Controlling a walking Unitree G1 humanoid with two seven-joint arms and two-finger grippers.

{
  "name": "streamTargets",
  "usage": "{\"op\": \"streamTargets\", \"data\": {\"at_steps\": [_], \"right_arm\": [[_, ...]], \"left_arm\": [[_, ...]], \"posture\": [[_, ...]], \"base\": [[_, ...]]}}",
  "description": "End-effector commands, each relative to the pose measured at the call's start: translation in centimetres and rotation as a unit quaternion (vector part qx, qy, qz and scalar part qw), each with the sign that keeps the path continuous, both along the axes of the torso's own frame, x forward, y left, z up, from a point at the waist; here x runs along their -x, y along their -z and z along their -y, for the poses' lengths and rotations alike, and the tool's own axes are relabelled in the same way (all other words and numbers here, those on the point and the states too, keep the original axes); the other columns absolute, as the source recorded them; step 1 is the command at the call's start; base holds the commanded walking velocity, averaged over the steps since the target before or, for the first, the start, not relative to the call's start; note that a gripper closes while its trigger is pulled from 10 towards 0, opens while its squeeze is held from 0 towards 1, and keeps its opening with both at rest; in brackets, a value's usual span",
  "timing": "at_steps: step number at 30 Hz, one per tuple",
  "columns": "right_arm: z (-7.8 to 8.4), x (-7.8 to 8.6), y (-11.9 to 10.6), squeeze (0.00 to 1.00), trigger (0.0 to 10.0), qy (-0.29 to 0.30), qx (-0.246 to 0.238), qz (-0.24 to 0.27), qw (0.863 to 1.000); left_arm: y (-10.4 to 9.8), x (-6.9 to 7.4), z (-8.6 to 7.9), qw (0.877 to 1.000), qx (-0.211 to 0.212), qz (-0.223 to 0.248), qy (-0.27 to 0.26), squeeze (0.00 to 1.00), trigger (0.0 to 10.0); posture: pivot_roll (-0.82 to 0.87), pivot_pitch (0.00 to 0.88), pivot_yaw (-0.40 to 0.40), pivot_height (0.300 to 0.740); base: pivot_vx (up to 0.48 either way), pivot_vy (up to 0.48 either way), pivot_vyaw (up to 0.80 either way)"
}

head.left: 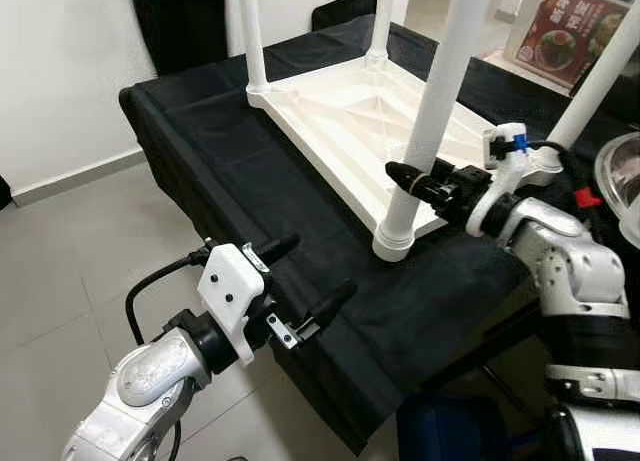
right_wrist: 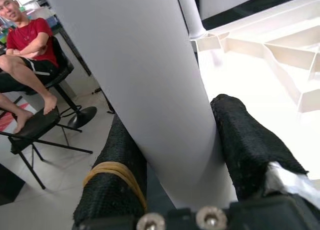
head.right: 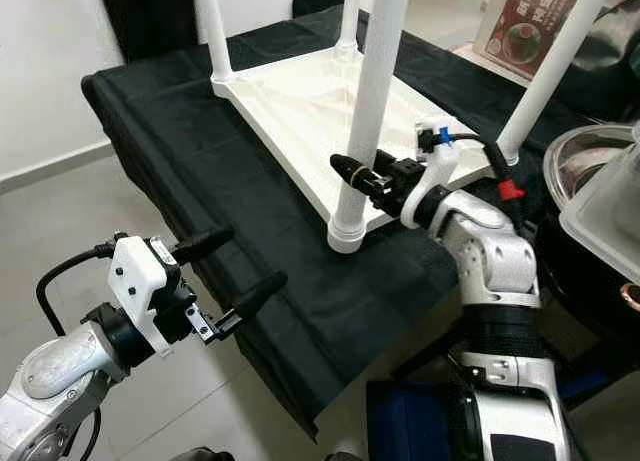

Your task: Building children table

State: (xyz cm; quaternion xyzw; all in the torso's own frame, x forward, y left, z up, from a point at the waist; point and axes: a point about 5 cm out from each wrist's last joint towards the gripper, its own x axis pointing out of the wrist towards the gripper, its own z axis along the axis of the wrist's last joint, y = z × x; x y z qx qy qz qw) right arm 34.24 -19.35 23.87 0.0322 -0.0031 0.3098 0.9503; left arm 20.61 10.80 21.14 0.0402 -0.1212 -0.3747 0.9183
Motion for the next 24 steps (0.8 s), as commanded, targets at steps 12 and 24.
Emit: {"op": "streamTargets", "data": {"at_steps": [12, 24], "right_arm": [[1.3, 1.6, 4.9, 0.0, 0.0, 0.389, 0.022, -0.06, 0.919], [-3.0, 1.2, 3.6, 0.0, 10.0, 0.297, -0.064, -0.067, 0.95]], "left_arm": [[0.5, 0.0, 0.1, 1.0, -0.004, -0.013, 0.005, 0.0, 10.0], [0.4, -0.1, -0.1, 1.0, -0.006, -0.009, 0.0, 0.0, 10.0]], "posture": [[-0.01, 0.128, -0.049, 0.74], [-0.01, 0.127, -0.056, 0.74]], "base": [[0.0, 0.0, 0.0], [0.0, 0.0, 0.0]]}}
